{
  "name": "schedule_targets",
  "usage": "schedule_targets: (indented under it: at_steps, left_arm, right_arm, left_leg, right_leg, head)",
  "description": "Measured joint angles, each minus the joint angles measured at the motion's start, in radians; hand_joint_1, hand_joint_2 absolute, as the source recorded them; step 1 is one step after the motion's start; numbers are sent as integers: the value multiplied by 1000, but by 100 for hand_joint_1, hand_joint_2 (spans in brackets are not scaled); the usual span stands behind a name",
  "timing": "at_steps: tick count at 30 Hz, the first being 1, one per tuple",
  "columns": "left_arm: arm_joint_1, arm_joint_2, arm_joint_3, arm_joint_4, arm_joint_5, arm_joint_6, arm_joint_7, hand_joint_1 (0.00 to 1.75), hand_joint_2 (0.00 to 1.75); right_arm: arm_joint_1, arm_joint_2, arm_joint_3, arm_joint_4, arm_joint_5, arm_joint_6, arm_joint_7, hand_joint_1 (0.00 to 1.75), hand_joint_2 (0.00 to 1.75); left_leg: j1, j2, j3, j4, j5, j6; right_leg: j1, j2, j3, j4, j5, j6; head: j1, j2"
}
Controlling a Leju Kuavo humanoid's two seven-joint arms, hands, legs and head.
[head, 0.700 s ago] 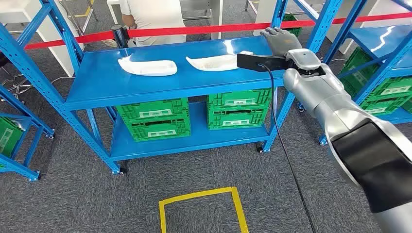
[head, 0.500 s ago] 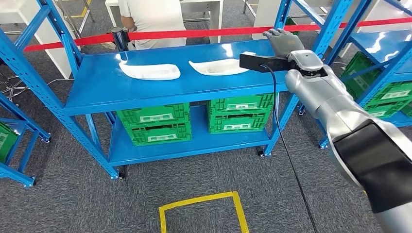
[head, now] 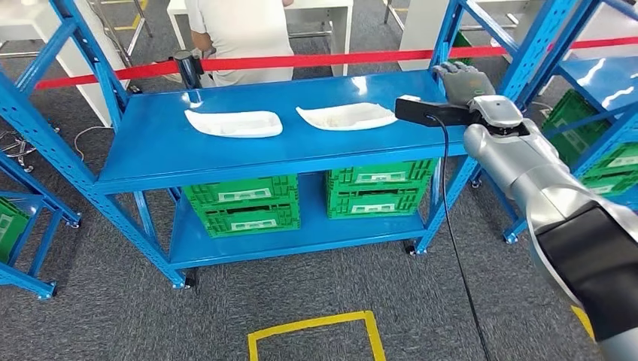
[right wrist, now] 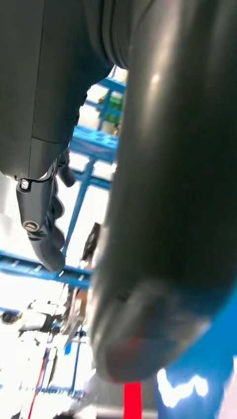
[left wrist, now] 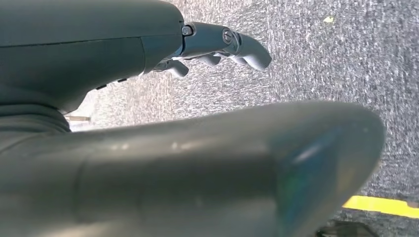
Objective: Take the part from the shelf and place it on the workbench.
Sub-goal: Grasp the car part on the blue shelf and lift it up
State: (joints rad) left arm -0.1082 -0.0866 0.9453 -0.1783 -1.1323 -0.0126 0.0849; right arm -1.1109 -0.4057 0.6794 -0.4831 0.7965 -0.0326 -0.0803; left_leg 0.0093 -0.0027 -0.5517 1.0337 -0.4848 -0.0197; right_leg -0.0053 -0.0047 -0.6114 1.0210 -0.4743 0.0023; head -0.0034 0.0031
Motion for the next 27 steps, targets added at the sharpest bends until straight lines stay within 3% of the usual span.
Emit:
schedule_targets:
  at_steps: [2,3,6,8,9,11,12,13,16,18,19,22,24,27]
  left_arm:
    - [-1,0,0,0,-1,0,1,0,0]
    - [-3,0,0,0,-1,0,1,0,0]
    - [-4,1,0,0,-1,0,1,0,0]
    - [-2,1,0,0,-1,1,2,0,0]
    - [-1,1,0,0,-1,1,2,0,0]
    - [0,1,0,0,-1,1,3,0,0]
    - [1,2,0,1,-1,2,3,0,0]
    - [1,3,0,1,-1,2,2,0,0]
    - [2,3,0,1,0,3,3,0,0]
    - [3,1,0,1,1,4,2,0,0]
    - [2,0,0,0,1,5,2,0,0]
    - [3,0,0,0,1,5,1,0,0]
    - [4,-1,0,1,1,6,2,0,0]
    - [5,-2,0,1,1,7,2,0,0]
  right_arm:
    - [3,-2,0,-4,-1,-2,0,0,0]
    - [3,-2,0,-7,-1,-2,0,0,0]
    - [9,-2,0,-10,-1,-3,0,0,0]
    - [16,-2,0,-10,-1,1,0,0,0]
    - [18,-2,0,-10,-1,4,0,0,0]
    - [19,-1,0,-10,-1,9,0,0,0]
    - [19,2,0,-10,-1,11,-1,0,0]
    - [20,4,0,-10,-1,14,-1,0,0]
    - [25,14,0,-10,0,21,-2,0,0]
    - [23,20,0,-12,1,22,-3,0,0]
    - [20,25,0,-12,2,23,-3,0,0]
    - [24,52,1,-11,-2,26,-10,0,0]
    - [36,76,3,-11,-4,25,-23,0,0]
    - [41,87,3,-10,-4,25,-31,0,0]
  left_leg:
    - [0,1,-4,33,-12,-11]
    - [0,1,-21,67,-30,-15]
    - [0,1,-131,233,-94,-17]
    - [-3,1,-181,265,-85,-12]
    - [-5,1,-182,230,-54,-6]
    - [-13,1,-153,104,41,10]
    - [-19,1,-141,49,73,16]
    - [-23,1,-132,15,92,23]
    - [-27,1,-113,-13,88,38]
    - [-23,-1,-90,-27,80,46]
    - [-19,-3,-78,-33,75,49]
    - [-14,-7,-47,-37,50,48]
    - [-11,-8,-23,-36,31,44]
    - [-10,-8,-11,-34,23,42]
  right_leg:
    - [-2,5,19,-3,10,-18]
    - [-2,6,30,-2,7,-26]
    - [3,11,49,-2,-10,-38]
    - [8,14,66,-1,-27,-40]
    - [10,14,78,-1,-38,-41]
    - [12,13,104,-2,-60,-39]
    - [12,12,114,-4,-69,-36]
    - [12,12,119,-7,-76,-32]
    - [10,14,128,-5,-76,-16]
    - [9,12,106,45,-65,-6]
    - [7,11,75,94,-67,-1]
    - [1,10,-49,242,-127,14]
    - [-4,10,-95,253,-150,19]
    - [-6,9,-104,234,-144,20]
  head:
    - [-1,0]
    - [-2,0]
    - [-4,0]
    - [-5,0]
    - [-5,0]
    - [-4,0]
    - [-4,0]
    - [-3,0]
    - [-3,0]
    - [-1,0]
    - [1,0]
    - [2,0]
    - [2,0]
    - [2,0]
